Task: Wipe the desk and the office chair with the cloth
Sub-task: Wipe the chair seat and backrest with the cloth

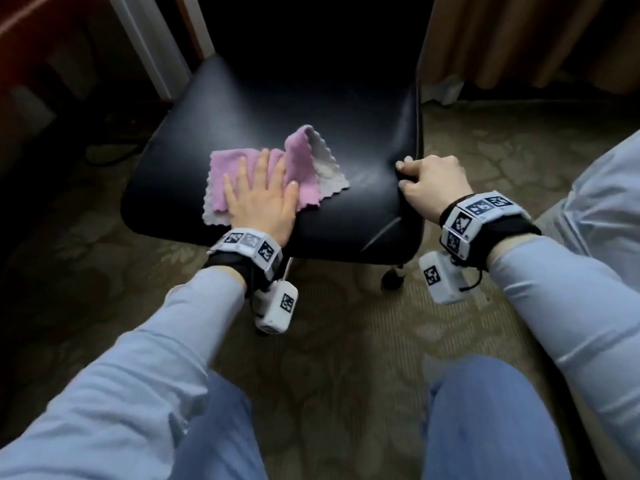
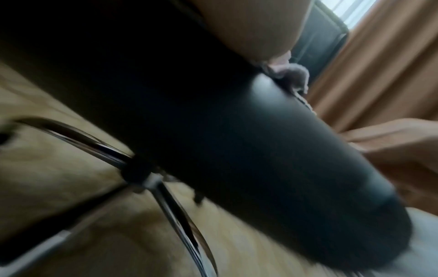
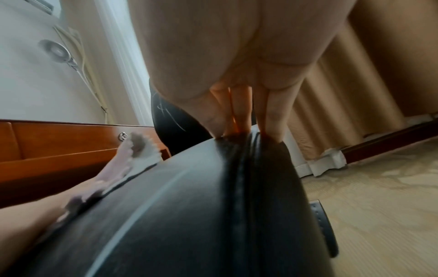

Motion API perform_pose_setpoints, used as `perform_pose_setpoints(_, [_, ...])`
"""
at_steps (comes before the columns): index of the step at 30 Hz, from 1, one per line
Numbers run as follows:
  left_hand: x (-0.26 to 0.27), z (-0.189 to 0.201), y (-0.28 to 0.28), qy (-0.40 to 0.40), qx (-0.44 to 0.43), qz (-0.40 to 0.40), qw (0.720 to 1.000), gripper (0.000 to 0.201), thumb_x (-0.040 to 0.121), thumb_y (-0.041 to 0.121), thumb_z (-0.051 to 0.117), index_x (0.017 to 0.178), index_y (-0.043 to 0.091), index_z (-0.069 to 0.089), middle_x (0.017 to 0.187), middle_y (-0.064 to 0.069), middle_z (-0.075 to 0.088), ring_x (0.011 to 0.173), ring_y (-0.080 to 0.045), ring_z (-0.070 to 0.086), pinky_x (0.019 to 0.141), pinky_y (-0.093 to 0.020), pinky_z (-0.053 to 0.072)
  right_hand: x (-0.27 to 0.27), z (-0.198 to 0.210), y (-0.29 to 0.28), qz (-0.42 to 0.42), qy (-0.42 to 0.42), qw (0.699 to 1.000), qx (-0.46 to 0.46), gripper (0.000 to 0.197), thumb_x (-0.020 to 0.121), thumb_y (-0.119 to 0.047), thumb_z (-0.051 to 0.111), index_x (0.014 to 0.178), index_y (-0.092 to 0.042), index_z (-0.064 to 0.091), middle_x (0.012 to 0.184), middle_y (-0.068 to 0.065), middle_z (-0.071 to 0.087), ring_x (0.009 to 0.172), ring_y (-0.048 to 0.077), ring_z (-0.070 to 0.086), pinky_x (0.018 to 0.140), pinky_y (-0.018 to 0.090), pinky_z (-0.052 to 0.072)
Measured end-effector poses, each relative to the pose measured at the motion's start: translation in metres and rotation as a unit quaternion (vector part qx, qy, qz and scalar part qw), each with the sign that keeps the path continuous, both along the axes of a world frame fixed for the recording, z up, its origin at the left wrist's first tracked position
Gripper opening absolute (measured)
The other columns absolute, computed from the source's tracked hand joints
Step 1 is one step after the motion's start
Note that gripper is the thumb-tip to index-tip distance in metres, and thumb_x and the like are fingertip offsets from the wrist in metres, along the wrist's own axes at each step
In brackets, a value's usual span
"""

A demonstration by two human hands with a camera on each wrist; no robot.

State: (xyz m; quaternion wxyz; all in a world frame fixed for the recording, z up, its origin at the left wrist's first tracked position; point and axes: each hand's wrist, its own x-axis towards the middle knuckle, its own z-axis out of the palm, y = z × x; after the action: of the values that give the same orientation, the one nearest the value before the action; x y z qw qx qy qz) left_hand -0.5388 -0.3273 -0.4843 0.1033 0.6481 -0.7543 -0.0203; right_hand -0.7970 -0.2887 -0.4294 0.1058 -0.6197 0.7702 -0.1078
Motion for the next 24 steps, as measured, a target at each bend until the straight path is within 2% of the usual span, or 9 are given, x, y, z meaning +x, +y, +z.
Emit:
perform_pose_setpoints(3, [-0.059, -0.018, 0.048, -0.016, -0.058, -0.127, 0.990, 0.065, 0.098, 0.050, 0.015, 0.159, 0.029, 0.014, 0.167, -0.002, 0.009, 0.153, -0.031, 0.003, 0.119, -0.061, 0.003, -0.001, -0.004, 0.006, 0.013, 0.006, 1.000, -0.019, 0.040, 0.092, -0.030, 0.054, 0.131, -0.029, 0.063, 0.132, 0.007, 0.062, 0.124, 0.033, 0.054, 0.105, 0.037, 0.042])
perform_pose_setpoints(6, [-0.107, -0.044, 0.104, -0.022, -0.081, -0.171, 0.982, 0.066, 0.099, 0.050, 0.029, 0.159, 0.024, 0.017, 0.167, -0.004, 0.004, 0.153, -0.033, -0.003, 0.119, -0.062, -0.001, -0.006, -0.004, 0.012, 0.038, -0.007, 0.999, -0.019, 0.044, 0.093, -0.018, 0.055, 0.136, -0.027, 0.058, 0.141, 0.003, 0.055, 0.133, 0.026, 0.047, 0.111, 0.030, 0.034])
perform_pose_setpoints(10, [-0.089, -0.054, 0.102, -0.042, -0.139, -0.190, 0.971, 0.064, 0.100, 0.049, 0.036, 0.157, 0.030, 0.014, 0.167, -0.004, 0.013, 0.153, -0.032, 0.006, 0.121, -0.058, 0.004, -0.012, 0.000, 0.011, 0.068, -0.030, 0.997, -0.008, 0.060, 0.084, -0.003, 0.046, 0.138, -0.027, 0.056, 0.145, 0.000, 0.052, 0.138, 0.021, 0.042, 0.117, 0.026, 0.027])
perform_pose_setpoints(13, [-0.030, -0.055, 0.067, -0.011, -0.145, -0.072, 0.987, 0.061, 0.101, 0.051, 0.026, 0.155, 0.031, 0.006, 0.165, -0.007, 0.017, 0.152, -0.036, 0.013, 0.121, -0.059, 0.007, -0.010, -0.002, 0.010, 0.077, -0.043, 0.996, -0.015, 0.059, 0.083, -0.004, 0.044, 0.137, -0.026, 0.057, 0.142, -0.001, 0.055, 0.138, 0.021, 0.043, 0.118, 0.032, 0.028])
perform_pose_setpoints(15, [-0.012, -0.050, 0.056, 0.050, -0.130, 0.028, 0.990, 0.061, 0.102, 0.054, 0.016, 0.155, 0.024, 0.018, 0.164, -0.008, 0.022, 0.150, -0.039, 0.016, 0.118, -0.064, 0.012, -0.006, -0.005, 0.012, 0.085, -0.036, 0.996, -0.016, 0.058, 0.085, -0.007, 0.045, 0.138, -0.026, 0.056, 0.143, -0.002, 0.054, 0.137, 0.023, 0.043, 0.117, 0.033, 0.029])
perform_pose_setpoints(17, [-0.033, -0.046, 0.062, 0.073, -0.132, 0.067, 0.986, 0.060, 0.103, 0.050, 0.021, 0.154, 0.019, 0.025, 0.162, -0.011, 0.026, 0.148, -0.044, 0.020, 0.115, -0.068, 0.016, -0.002, -0.006, 0.014, 0.084, -0.017, 0.996, -0.011, 0.055, 0.088, -0.011, 0.045, 0.139, -0.027, 0.055, 0.144, -0.001, 0.053, 0.136, 0.028, 0.043, 0.116, 0.036, 0.032])
perform_pose_setpoints(19, [-0.075, -0.048, 0.081, 0.055, -0.152, 0.000, 0.987, 0.061, 0.101, 0.045, 0.027, 0.155, 0.020, 0.018, 0.162, -0.014, 0.024, 0.148, -0.047, 0.019, 0.115, -0.070, 0.015, -0.002, -0.005, 0.014, 0.075, -0.004, 0.997, -0.020, 0.045, 0.092, -0.020, 0.046, 0.135, -0.028, 0.059, 0.138, 0.005, 0.058, 0.130, 0.033, 0.048, 0.110, 0.039, 0.038])
perform_pose_setpoints(21, [-0.103, -0.050, 0.102, 0.030, -0.134, -0.096, 0.986, 0.062, 0.100, 0.047, 0.027, 0.157, 0.024, 0.015, 0.166, -0.008, 0.015, 0.151, -0.041, 0.008, 0.118, -0.066, 0.007, -0.004, -0.005, 0.012, 0.069, -0.007, 0.997, -0.022, 0.038, 0.096, -0.028, 0.046, 0.130, -0.025, 0.063, 0.133, 0.010, 0.062, 0.125, 0.034, 0.052, 0.106, 0.040, 0.042])
perform_pose_setpoints(24, [-0.093, -0.047, 0.093, 0.006, -0.132, -0.131, 0.982, 0.061, 0.101, 0.049, 0.026, 0.157, 0.028, 0.014, 0.166, -0.003, 0.015, 0.153, -0.032, 0.008, 0.120, -0.061, 0.008, -0.007, -0.004, 0.012, 0.066, -0.016, 0.998, -0.009, 0.040, 0.096, -0.026, 0.047, 0.134, -0.024, 0.060, 0.138, 0.006, 0.058, 0.130, 0.031, 0.049, 0.111, 0.038, 0.037])
